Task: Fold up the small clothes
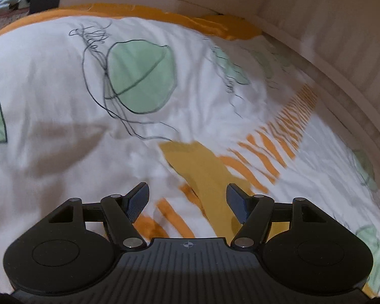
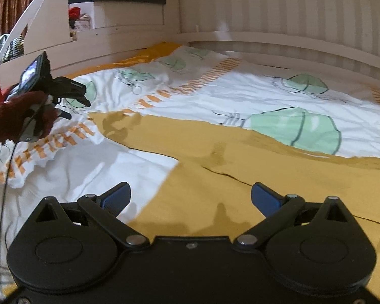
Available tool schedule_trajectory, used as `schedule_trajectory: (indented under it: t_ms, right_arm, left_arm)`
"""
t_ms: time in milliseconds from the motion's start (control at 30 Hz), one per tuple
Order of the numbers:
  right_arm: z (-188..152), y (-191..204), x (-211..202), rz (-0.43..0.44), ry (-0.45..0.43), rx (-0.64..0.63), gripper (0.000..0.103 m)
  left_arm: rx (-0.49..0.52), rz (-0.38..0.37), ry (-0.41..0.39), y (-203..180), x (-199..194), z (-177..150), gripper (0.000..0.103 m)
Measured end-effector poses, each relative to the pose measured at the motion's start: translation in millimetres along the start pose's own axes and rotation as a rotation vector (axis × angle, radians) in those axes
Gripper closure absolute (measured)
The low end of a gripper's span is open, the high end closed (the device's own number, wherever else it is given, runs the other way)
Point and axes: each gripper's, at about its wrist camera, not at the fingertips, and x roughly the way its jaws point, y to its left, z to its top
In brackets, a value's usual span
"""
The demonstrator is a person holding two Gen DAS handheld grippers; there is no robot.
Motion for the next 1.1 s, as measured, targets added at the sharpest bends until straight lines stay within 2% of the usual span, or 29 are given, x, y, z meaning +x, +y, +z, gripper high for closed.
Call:
schedule_trajectory:
  t_ms: [267,600,633,700,733,767,867,967,1100]
  right_arm:
    - [-0.8,12.3,16.8,0.005,0.041,-0.018,0.002]
    - [-4.0,9.7,19.7,-0.024,0.073,-0.012,0.002]
    - [-4.6,9.3,19.9,-0.029,0.076,-0.012,0.002]
    - [-5.1,8.3,20.3,-0.033,0.082,-0.009,0.002]
    - [-5.6,7.6,20.0,-0.033,0.085,-0.006,0.002]
    - [-5.8,6.7,19.4,-0.034,0.085,-0.003,0.002]
    - [-6.4,2.1,15.1,-0.034,0.080,0.013,0.002]
    - [-8.8,-6.5,9.7,-0.039,0.079,0.036,0.002]
    - [-15.0,-21.5,-0.8,-0.058,0.076,0.061,0.002]
  left_arm:
    - [-0.096,-0.021,0.055,19.9,42.2,14.9,0.038]
    - [-0.086,-0.071,0.070,14.8,75.7,22.2,0.038]
    - [-0.095,-0.083,0.070,15.1,77.8,22.3,0.041]
    - [-0.117,-0.120,0.058,18.4,80.1,22.1,0.068]
    - [-0.134,-0.131,0.055,21.1,80.4,21.4,0.095]
    - [-0.167,-0.138,0.063,24.4,80.9,20.6,0.100]
    - [-0.224,-0.151,0.009,29.1,64.9,17.4,0.100]
    - [-0.172,-0.152,-0.041,19.6,42.1,20.1,0.100]
    - [-0.100,-0.199,-0.094,-4.4,0.5,26.5,0.100]
